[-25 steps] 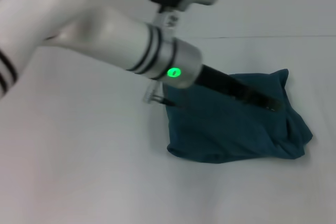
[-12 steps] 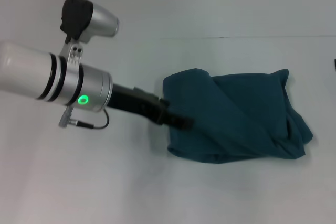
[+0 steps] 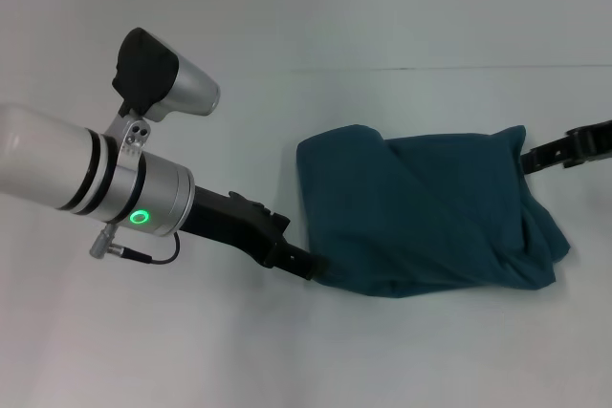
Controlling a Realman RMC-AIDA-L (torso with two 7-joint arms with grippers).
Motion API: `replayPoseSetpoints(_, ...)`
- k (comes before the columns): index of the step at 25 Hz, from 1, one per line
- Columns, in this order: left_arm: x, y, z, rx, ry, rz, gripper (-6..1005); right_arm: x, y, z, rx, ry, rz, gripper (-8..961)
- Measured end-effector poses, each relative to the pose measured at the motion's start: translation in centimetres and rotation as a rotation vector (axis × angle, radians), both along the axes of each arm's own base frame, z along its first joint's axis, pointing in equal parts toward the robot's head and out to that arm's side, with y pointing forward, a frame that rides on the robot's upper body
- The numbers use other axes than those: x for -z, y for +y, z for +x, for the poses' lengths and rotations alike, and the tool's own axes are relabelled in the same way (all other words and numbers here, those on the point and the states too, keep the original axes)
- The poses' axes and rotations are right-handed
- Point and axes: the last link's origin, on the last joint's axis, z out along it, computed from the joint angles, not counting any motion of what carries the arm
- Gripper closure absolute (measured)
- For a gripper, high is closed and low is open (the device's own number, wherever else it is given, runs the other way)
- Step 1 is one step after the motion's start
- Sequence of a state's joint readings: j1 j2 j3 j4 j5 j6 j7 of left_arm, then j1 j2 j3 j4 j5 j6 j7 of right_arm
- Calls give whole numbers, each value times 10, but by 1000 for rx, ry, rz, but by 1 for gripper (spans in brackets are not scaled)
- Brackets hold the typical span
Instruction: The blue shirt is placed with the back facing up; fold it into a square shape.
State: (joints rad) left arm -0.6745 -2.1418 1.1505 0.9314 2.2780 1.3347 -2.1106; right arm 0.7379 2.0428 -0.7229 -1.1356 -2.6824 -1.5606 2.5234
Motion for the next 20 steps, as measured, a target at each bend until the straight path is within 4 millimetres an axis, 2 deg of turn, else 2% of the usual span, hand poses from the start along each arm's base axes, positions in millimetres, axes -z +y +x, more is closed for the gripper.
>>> replayPoseSetpoints(4,2,-2,-3,17,18,-3,67,28,5,10,30,8,-12,345)
replayPoseSetpoints(9,3,-2,-3,24,26,-2,66,39,9,13,38,-5,19,243)
replayPoseSetpoints(17,3,-2,-4,25,28,-1,66,57,12,20,53,-46,19,233)
replayPoseSetpoints(20,4,-2,-4,26,28,-1,66,61,13,23,60,-48,27,202)
